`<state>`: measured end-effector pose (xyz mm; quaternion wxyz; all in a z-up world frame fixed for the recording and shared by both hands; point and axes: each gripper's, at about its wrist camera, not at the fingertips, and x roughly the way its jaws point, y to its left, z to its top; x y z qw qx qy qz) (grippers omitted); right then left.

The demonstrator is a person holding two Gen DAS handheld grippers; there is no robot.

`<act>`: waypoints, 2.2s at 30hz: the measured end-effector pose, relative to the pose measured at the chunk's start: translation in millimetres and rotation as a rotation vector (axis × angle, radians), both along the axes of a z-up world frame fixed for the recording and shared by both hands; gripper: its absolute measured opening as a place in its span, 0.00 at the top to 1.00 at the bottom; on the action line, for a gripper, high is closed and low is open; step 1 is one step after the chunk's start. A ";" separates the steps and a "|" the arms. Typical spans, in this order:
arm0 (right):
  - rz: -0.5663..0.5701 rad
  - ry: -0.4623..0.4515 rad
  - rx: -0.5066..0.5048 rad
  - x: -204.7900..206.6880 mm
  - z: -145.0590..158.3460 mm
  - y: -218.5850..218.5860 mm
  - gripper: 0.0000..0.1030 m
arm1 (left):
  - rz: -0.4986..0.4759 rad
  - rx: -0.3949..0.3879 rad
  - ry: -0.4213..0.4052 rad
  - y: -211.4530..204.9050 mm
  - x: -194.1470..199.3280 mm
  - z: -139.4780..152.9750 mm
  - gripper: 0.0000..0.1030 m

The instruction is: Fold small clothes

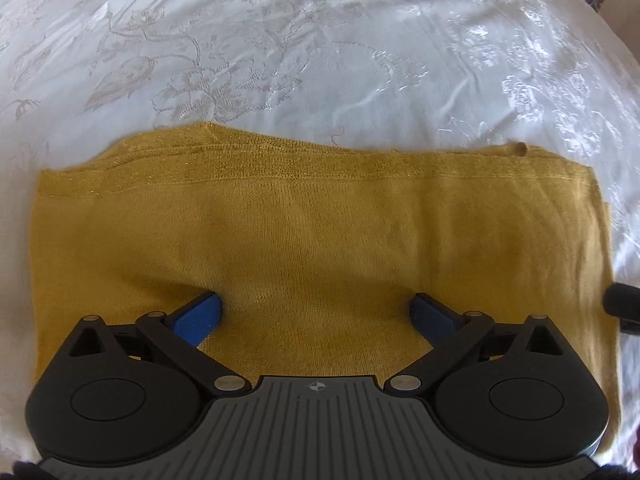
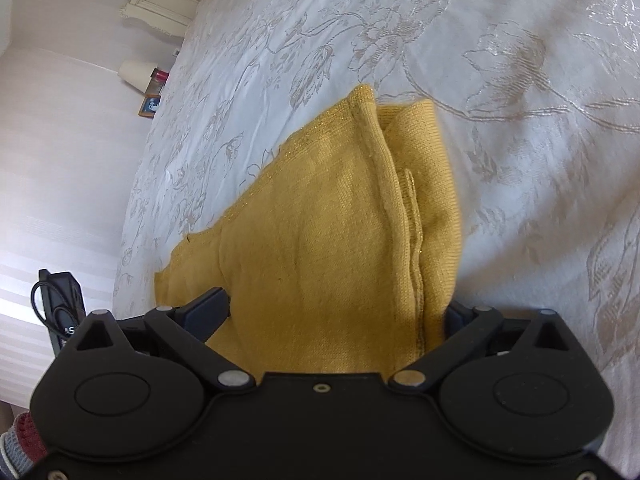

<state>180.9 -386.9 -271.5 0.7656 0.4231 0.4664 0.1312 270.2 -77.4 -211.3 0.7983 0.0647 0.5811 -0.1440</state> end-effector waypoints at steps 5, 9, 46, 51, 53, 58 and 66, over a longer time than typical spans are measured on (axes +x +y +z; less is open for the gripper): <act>0.014 0.019 -0.036 -4.9 4.9 -2.2 0.44 | 0.005 -0.047 -0.040 18.5 -42.8 24.6 0.02; 0.018 0.051 -0.110 -5.0 10.5 -0.1 0.73 | -0.016 -0.030 -0.002 24.0 -59.5 13.2 0.01; 0.227 0.012 -0.452 70.4 90.1 313.1 0.77 | 0.316 -0.180 0.027 313.5 -102.1 67.3 0.09; 0.271 -0.002 -0.476 79.0 88.1 333.4 0.63 | 0.314 -0.196 0.036 310.9 -101.5 63.3 0.09; 0.291 -0.071 -0.375 76.4 95.9 330.3 0.61 | 0.306 -0.202 0.038 307.9 -99.9 63.8 0.09; 0.281 -0.178 -0.249 66.0 123.1 307.6 0.61 | 0.276 -0.210 0.033 293.2 -87.6 67.1 0.09; 0.223 -0.219 -0.385 27.9 134.4 248.7 0.48 | 0.202 -0.297 0.015 255.2 -44.0 84.2 0.08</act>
